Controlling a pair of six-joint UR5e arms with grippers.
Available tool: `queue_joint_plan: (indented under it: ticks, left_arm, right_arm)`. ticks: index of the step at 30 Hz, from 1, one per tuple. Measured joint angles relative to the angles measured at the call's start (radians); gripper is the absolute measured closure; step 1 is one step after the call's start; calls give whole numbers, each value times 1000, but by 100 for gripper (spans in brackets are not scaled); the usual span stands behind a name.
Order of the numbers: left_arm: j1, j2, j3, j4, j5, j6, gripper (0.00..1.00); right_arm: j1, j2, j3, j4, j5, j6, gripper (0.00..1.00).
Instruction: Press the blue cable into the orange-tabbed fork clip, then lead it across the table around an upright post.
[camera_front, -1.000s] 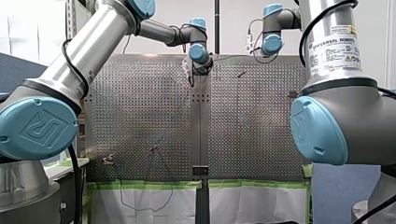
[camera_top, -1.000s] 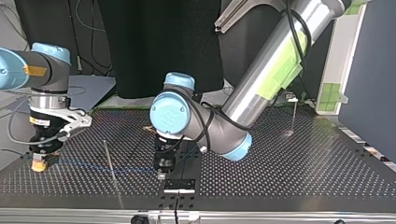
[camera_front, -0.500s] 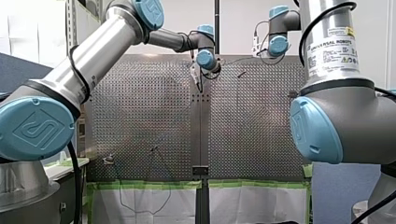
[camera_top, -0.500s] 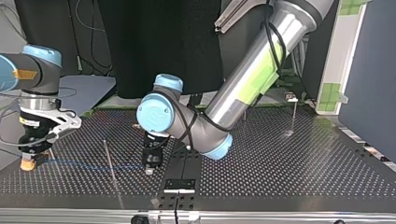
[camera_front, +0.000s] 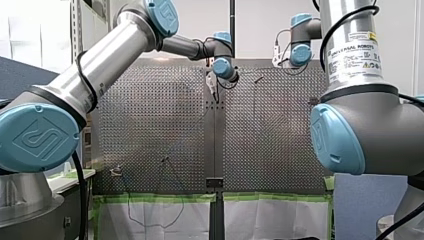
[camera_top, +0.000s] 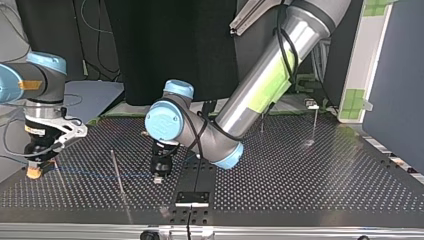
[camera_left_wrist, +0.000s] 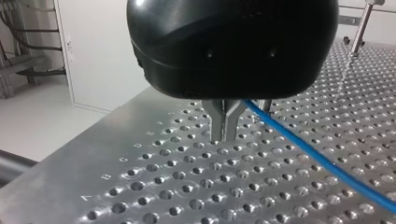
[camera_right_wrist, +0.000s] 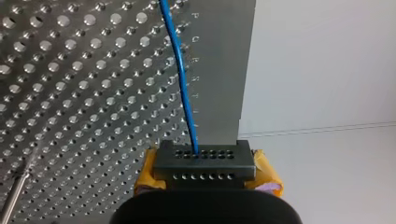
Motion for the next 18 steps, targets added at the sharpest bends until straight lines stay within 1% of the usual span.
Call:
queue_joint_plan:
  ticks: [5, 11, 18]
  left_arm:
    - [3, -4, 0, 1, 9, -14, 100]
    - [7, -25, 2, 1, 15, -30, 100]
    - [9, -46, 3, 2, 12, -32, 100]
  right_arm:
    - [-6, 17, 0, -5, -14, 5, 100]
    - [-13, 52, -3, -24, -53, 20, 100]
    - [-16, 81, -4, -45, -63, 23, 100]
